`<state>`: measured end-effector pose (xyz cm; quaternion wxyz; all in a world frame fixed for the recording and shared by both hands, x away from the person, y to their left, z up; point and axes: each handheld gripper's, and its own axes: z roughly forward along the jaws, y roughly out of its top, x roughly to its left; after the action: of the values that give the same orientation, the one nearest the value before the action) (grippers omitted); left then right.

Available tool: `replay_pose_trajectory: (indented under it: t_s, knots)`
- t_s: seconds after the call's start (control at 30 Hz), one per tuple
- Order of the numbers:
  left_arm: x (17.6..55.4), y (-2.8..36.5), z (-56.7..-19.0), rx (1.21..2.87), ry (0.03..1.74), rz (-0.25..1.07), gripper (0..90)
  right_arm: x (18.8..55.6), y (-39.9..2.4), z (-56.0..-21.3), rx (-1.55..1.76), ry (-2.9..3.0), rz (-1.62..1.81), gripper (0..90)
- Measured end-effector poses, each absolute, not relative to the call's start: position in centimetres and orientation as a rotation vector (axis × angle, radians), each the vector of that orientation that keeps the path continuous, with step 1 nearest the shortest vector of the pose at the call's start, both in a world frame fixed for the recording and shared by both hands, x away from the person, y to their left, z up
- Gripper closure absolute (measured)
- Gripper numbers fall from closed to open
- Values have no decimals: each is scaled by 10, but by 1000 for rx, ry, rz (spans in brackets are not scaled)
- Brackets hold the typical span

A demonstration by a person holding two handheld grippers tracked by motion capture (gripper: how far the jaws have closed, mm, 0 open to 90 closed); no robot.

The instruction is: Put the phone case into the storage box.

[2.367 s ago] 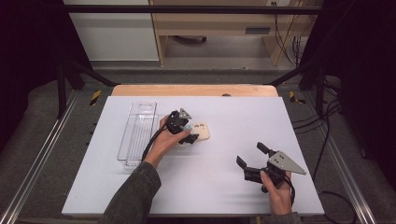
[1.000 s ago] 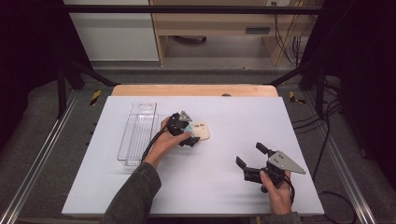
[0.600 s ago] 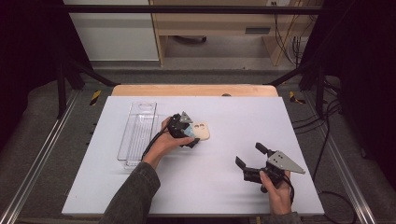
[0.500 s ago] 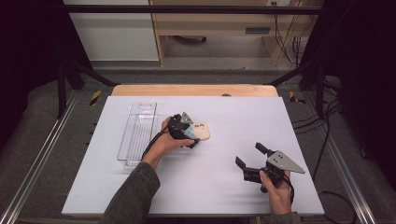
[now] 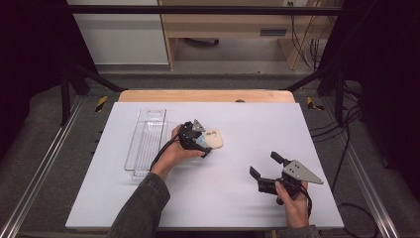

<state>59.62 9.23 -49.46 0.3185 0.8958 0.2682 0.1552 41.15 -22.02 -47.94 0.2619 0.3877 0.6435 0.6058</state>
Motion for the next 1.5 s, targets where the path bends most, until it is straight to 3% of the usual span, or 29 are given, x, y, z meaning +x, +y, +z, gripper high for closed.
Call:
replay_pose_trajectory:
  t_s: [0.5, 0.9, 1.5]
  knots:
    - [588, 90, -489, 2374, 749, 420, 112, 412, -221, -480, 1053, 1737, 1638, 44]
    - [585, 92, -485, 2358, 758, 436, 123, 412, -221, -480, 1055, 1736, 1637, 44]
    - [565, 88, -465, 2205, 710, 475, 122, 411, -221, -480, 1061, 1742, 1612, 43]
